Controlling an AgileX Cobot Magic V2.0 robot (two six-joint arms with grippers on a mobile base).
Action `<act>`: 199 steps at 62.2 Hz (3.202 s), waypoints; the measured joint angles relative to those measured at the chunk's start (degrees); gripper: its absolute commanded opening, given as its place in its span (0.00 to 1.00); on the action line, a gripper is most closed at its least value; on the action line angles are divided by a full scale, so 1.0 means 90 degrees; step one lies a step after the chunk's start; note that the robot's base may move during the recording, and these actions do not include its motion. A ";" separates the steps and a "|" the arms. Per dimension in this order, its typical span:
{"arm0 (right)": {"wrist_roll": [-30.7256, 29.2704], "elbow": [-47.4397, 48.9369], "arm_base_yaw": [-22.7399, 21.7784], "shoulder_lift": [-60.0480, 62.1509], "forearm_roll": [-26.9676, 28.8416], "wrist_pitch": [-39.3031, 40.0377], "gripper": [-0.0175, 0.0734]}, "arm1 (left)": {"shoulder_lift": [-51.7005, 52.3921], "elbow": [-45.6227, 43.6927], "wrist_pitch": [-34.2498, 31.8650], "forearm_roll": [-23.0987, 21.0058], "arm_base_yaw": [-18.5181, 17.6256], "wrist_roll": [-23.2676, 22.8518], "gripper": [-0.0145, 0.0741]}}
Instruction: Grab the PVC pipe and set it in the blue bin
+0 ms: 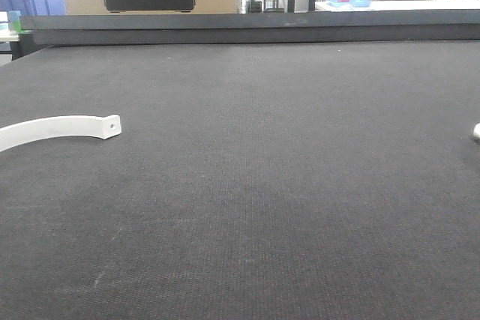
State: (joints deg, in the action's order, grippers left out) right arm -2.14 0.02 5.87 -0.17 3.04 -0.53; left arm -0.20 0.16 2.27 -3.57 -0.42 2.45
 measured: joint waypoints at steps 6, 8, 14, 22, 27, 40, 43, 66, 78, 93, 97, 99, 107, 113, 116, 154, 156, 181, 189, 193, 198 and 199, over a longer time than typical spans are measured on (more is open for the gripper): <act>0.0000 0.0000 0.0000 0.0000 0.0000 0.0000 0.03 | 0.0000 0.0000 0.0000 0.0000 0.0000 0.0000 0.04; 0.0000 0.0000 0.0000 0.0000 0.0000 0.0000 0.03 | 0.0000 0.0000 0.0000 0.0000 0.0000 0.0000 0.04; 0.0000 0.0000 0.0000 0.0000 0.0000 0.0000 0.03 | 0.0000 0.0000 0.0000 0.0000 0.0000 0.0000 0.04; 0.0000 0.0000 0.0000 0.0000 0.0000 0.0000 0.03 | 0.0000 0.0000 0.0000 0.0000 0.0000 0.0000 0.04; 0.0000 0.0000 0.0000 0.0000 0.0000 0.0000 0.03 | 0.0000 0.0000 0.0000 0.0000 0.0000 0.0000 0.04; 0.0000 0.0000 0.0000 0.0000 0.0000 0.0000 0.03 | 0.0000 0.0000 0.0000 0.0000 0.0000 0.0000 0.04; 0.0000 0.0000 0.0000 0.0000 0.0000 0.0000 0.03 | 0.0000 0.0000 0.0000 0.0000 0.0000 0.0000 0.04; 0.0000 0.0000 0.0000 0.0000 0.0000 0.0671 0.03 | 0.0000 0.0000 -0.0165 0.0000 0.0000 0.0000 0.04; 0.0000 0.0000 0.0000 0.0000 0.0000 0.1313 0.03 | 0.0000 0.0000 -0.1375 -0.0013 0.0000 0.0000 0.04; 0.0000 0.0124 0.0000 0.0004 0.0000 0.2491 0.03 | 0.0013 -0.0156 -0.2689 -0.0085 0.0000 0.0000 0.04; 0.0000 0.0387 0.0000 0.0004 0.0000 0.2519 0.03 | 0.0013 -0.0367 -0.2745 -0.0098 0.0000 0.0000 0.04; -0.0025 0.0529 0.0000 0.0019 0.0000 0.2519 0.03 | 0.0013 -0.0503 -0.2759 -0.0098 0.0000 0.0013 0.04; -0.0196 0.1328 0.0000 -0.0013 0.0000 0.2450 0.03 | -0.0109 -0.1088 -0.2536 -0.0112 0.0000 0.0040 0.04; -0.0220 0.2018 0.0000 -0.0295 0.0000 0.2226 0.03 | -0.0420 -0.1804 -0.1846 -0.0122 0.0000 0.0040 0.04; -0.0238 0.2352 0.0000 -0.0499 0.0073 0.2013 0.03 | -0.0623 -0.2168 -0.1352 -0.0122 0.0000 0.0040 0.04; -0.0262 0.5597 0.0000 -0.4549 0.0401 -0.2950 0.03 | -0.4362 -0.5956 0.3620 0.0164 0.0000 0.0052 0.04; -0.0262 0.5654 0.0000 -0.4809 0.0401 -0.3114 0.03 | -0.4539 -0.6016 0.3750 0.0164 0.0000 0.0052 0.04; -0.0262 0.5719 0.0000 -0.7146 0.0401 -0.4293 0.03 | -0.6024 -0.6076 0.4024 0.0174 0.0000 0.0052 0.04; -0.0262 0.5719 0.0000 -0.7498 0.0401 -0.4332 0.03 | -0.6290 -0.6076 0.4024 0.0082 0.0000 0.0065 0.04; -0.0262 0.5719 0.0000 -0.7582 0.0401 -0.4331 0.03 | -0.6386 -0.6076 0.4038 -0.0091 0.0000 0.0065 0.04; -0.0262 0.5719 0.0000 -0.7672 0.0427 -0.4331 0.03 | -0.6468 -0.6076 0.4096 -0.0445 0.0000 0.0065 0.04; -0.0262 0.5719 0.0000 -0.7675 0.0427 -0.4331 0.03 | -0.6466 -0.6076 0.4110 -0.0507 0.0000 0.0065 0.04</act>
State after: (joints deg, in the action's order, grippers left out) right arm -4.51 51.49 5.87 -69.24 6.89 -39.51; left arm -58.39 -54.52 39.26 -8.14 -0.42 3.04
